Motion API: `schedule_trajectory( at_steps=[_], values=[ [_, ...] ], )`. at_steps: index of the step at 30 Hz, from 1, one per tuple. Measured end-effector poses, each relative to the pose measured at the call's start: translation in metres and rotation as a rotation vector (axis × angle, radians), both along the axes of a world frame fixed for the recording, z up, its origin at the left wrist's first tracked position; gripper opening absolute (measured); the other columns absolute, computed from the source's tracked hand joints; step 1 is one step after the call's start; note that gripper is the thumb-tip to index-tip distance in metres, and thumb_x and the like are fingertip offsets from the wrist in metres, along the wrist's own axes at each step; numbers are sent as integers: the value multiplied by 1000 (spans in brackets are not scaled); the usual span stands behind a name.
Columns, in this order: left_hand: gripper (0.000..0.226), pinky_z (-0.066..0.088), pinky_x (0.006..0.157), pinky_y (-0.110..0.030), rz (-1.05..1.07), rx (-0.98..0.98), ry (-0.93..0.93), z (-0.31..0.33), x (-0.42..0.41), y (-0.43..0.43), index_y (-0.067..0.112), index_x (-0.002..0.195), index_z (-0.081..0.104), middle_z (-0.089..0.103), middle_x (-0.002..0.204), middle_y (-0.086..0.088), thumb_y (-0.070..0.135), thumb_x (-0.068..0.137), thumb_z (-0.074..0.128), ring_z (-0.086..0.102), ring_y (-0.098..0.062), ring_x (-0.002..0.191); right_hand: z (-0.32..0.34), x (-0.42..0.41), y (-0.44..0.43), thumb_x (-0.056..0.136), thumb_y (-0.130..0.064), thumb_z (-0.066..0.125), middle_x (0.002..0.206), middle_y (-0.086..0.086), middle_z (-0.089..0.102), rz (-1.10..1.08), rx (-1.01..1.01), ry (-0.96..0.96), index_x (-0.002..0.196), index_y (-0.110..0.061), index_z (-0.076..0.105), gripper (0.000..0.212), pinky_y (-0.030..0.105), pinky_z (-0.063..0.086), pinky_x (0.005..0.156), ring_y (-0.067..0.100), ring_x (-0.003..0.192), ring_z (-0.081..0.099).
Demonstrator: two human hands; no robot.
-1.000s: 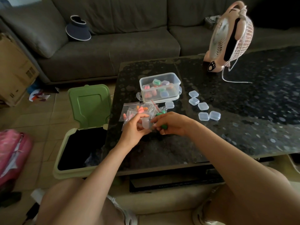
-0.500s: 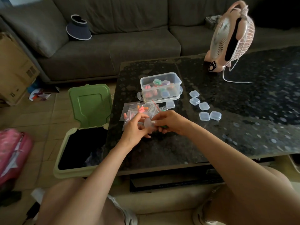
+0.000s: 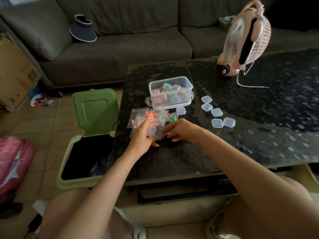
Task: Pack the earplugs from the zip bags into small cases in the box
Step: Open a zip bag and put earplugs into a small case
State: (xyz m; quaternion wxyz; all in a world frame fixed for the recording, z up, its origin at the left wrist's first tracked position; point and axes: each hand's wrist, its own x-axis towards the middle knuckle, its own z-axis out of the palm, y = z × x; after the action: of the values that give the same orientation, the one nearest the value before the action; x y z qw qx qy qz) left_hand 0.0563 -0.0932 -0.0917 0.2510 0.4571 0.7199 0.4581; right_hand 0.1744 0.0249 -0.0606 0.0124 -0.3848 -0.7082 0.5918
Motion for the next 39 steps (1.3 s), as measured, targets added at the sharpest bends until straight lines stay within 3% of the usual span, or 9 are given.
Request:
schedule_trajectory(
  at_steps=[2,6,9,13,16,22,27,33,39],
  values=[
    [61,57,58,-24,-4,28,-52,4,1,-1,20,137,41,20,153,7,-6,85,60,24,-6,134,-1,0,-1,87,14,51,105,22,61,-4,-26,42,111,3,62,28,27,59,65,24,82,64],
    [52,53,55,-19,-11,58,-224,10,2,-3,27,126,47,22,146,14,-8,88,53,59,-23,109,1,2,-4,91,7,52,89,24,64,-24,-41,88,111,4,56,20,27,58,51,23,58,66],
    [51,56,67,-25,17,4,-355,13,2,-4,18,132,47,28,136,16,-8,89,52,54,6,100,-1,1,-2,91,-4,59,81,17,68,-26,-21,80,103,1,60,13,22,52,45,16,48,65],
    [54,56,75,-28,-29,-22,-420,14,1,-4,19,139,40,41,135,4,-8,92,46,60,-15,104,-1,1,1,88,-10,64,79,15,67,-96,-43,119,101,6,63,20,21,53,48,12,51,65],
    [57,57,81,-33,-40,8,-443,14,4,-4,26,140,36,46,116,23,-5,94,46,66,-4,90,5,3,1,89,0,59,83,15,65,-142,-181,153,98,6,62,11,25,58,52,16,55,67],
    [40,56,67,-27,60,7,-346,9,0,-4,4,115,48,57,125,-15,6,81,68,64,-20,93,6,5,1,90,1,57,78,13,65,-118,-214,209,90,-1,61,5,28,59,54,19,56,68],
    [28,52,60,-16,57,7,-186,10,-1,-3,12,99,56,49,135,-7,11,77,74,63,3,77,1,4,2,91,-14,61,73,9,62,-78,-74,150,88,-7,63,8,17,45,42,9,44,56],
    [46,53,81,-27,122,-54,-132,6,-3,-4,11,101,60,63,100,-1,27,65,83,62,-16,92,3,3,3,85,3,62,87,14,66,-89,-241,213,97,5,65,12,23,57,57,17,67,68],
    [46,53,74,-24,129,-96,0,5,-4,-4,14,93,62,68,89,-2,20,57,89,65,-16,82,3,5,2,87,10,56,80,16,64,-85,-218,218,100,6,63,15,23,57,56,15,57,68]
  ],
)
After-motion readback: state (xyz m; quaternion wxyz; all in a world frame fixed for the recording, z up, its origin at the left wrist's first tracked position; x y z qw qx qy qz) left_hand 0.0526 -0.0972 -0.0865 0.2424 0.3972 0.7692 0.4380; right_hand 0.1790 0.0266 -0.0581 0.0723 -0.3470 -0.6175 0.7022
